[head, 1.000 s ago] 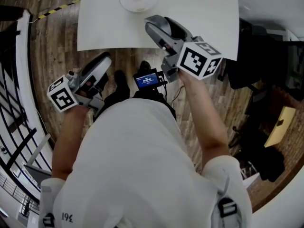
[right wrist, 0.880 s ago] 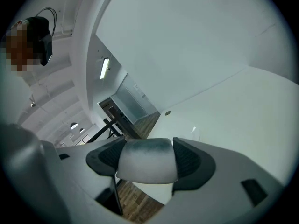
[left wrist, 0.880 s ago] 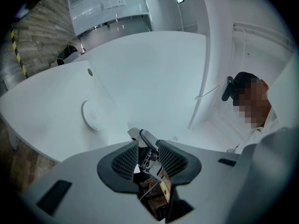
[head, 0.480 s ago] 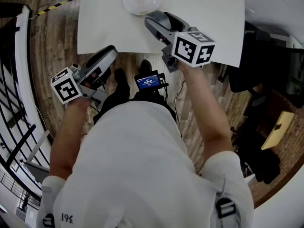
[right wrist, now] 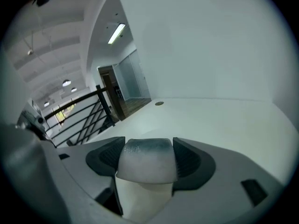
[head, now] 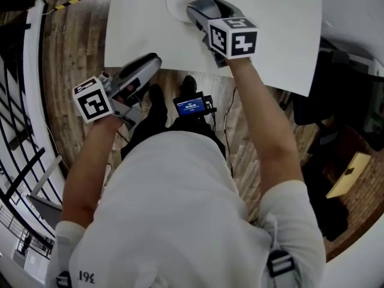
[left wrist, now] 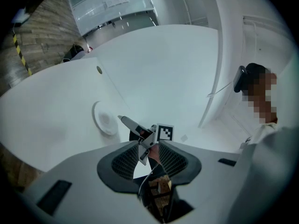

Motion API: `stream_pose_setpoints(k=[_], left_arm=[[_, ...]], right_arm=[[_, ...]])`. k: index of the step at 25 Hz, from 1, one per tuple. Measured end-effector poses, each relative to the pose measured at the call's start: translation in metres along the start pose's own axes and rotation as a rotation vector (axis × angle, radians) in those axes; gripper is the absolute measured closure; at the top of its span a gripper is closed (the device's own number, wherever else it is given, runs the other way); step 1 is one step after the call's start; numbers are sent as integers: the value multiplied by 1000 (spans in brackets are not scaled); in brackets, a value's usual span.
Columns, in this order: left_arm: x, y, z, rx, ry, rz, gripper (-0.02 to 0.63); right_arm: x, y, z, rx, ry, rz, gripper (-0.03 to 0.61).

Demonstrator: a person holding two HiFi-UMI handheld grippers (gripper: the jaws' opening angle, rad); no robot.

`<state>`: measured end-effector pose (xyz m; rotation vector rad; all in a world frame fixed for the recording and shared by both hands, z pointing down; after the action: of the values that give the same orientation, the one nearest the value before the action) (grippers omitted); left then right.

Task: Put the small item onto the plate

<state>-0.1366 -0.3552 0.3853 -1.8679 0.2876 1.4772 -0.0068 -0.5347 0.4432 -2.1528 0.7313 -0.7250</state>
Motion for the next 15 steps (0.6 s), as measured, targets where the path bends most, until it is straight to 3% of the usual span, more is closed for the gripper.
stream_pose_setpoints(k=[5, 15], left_arm=[[-3, -2, 1, -1, 15, 14, 477], [-11, -9, 4, -13, 53, 49, 477]], right_arm=[[1, 0, -39, -88, -72, 239, 264], [2, 2, -79, -143, -91, 404, 264]])
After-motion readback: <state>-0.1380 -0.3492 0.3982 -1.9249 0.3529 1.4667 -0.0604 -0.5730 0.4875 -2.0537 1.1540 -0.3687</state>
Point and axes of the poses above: the fingertips, and each gripper's own axes: z backward along the fingers, x to its right, y out of its top, the point moved 5 cm from there along z, backward along the fingers, and after that the axes turned 1 degree about -x, right-handed, at the moved point
